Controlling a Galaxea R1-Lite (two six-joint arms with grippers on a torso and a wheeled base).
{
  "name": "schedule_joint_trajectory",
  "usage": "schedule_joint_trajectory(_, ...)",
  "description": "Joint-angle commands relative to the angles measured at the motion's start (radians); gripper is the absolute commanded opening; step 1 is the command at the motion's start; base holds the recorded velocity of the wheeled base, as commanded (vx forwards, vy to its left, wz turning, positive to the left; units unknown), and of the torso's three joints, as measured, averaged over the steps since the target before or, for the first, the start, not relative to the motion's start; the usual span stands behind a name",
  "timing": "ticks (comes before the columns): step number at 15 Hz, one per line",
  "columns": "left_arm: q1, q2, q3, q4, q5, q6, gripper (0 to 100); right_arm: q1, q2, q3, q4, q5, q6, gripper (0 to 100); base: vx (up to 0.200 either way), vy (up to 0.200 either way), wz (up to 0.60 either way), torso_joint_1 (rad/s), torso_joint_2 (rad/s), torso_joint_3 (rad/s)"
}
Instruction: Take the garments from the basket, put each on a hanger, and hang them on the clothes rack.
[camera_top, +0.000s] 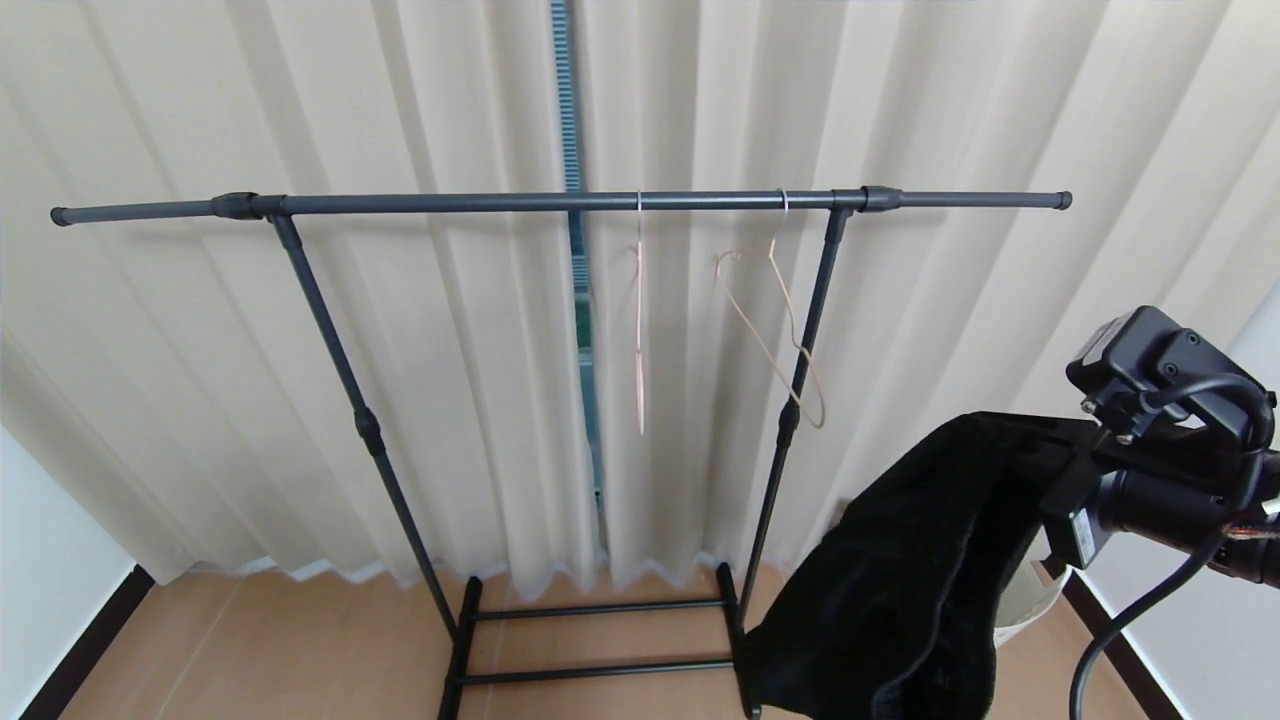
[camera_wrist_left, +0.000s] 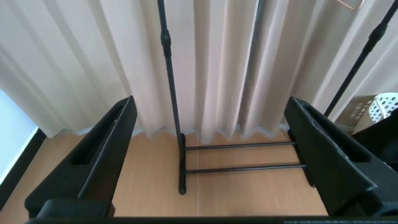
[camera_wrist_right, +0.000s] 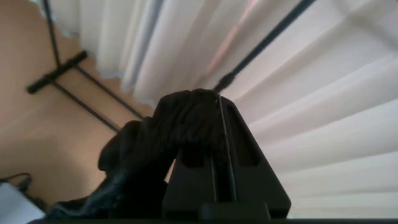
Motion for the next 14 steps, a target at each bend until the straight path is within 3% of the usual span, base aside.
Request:
schedule_joint_trajectory(1,0.000,-0.001,0.000,-0.001,-0.001,-0.003,100,0.075,-0.027,-0.011,0.027,-0.003,0.059,0,0.000,0.000,0.00,0.000,0.00,0.000)
schedule_joint_trajectory(3,0.008,0.007,-0.002,0.004,0.001,-0.008,100,0.153,-0.014,-0.075,0.082,-0.008,0.211,0,0.000,0.000,0.00,0.000,0.00,0.000)
schedule_joint_trajectory(5,0.111,0.186,-0.005,-0.006,-0.002,0.046,100,0.160,0.078,-0.178,0.096,-0.002,0.381,0,0.000,0.000,0.00,0.000,0.00,0.000)
schedule_joint_trajectory(6,0.123,0.270,-0.043,-0.064,-0.027,0.096,100,0.160,0.121,-0.223,0.099,-0.002,0.447,0,0.000,0.000,0.00,0.000,0.00,0.000)
schedule_joint_trajectory(7,0.106,0.359,-0.091,-0.125,-0.064,0.070,100,0.160,0.146,-0.247,0.097,-0.002,0.475,0,0.000,0.000,0.00,0.000,0.00,0.000)
schedule_joint_trajectory(8,0.083,0.468,-0.138,-0.160,-0.088,0.016,100,0.160,0.163,-0.264,0.099,-0.005,0.487,0,0.000,0.000,0.00,0.000,0.00,0.000)
schedule_joint_trajectory(9,-0.006,0.655,-0.227,-0.194,-0.101,-0.119,100,0.160,0.192,-0.278,0.099,-0.009,0.499,0,0.000,0.000,0.00,0.000,0.00,0.000)
schedule_joint_trajectory(10,-0.216,0.853,-0.347,-0.210,-0.093,-0.404,100,0.164,0.235,-0.305,0.099,-0.049,0.507,0,0.000,0.000,0.00,0.000,0.00,0.000)
schedule_joint_trajectory(11,-0.316,0.953,-0.411,-0.210,-0.087,-0.548,100,0.177,0.270,-0.331,0.099,-0.104,0.507,0,0.000,0.000,0.00,0.000,0.00,0.000)
schedule_joint_trajectory(12,-0.412,1.119,-0.492,-0.213,-0.084,-0.625,100,0.197,0.341,-0.394,0.099,-0.196,0.507,0,0.000,0.000,0.00,0.000,0.00,0.000)
schedule_joint_trajectory(13,-0.443,1.205,-0.535,-0.216,-0.085,-0.639,100,0.203,0.384,-0.431,0.099,-0.242,0.507,0,0.000,0.000,0.00,0.000,0.00,0.000)
schedule_joint_trajectory(14,-0.518,1.367,-0.632,-0.222,-0.077,-0.686,100,0.249,0.468,-0.516,0.099,-0.348,0.509,0,0.000,0.000,0.00,0.000,0.00,0.000)
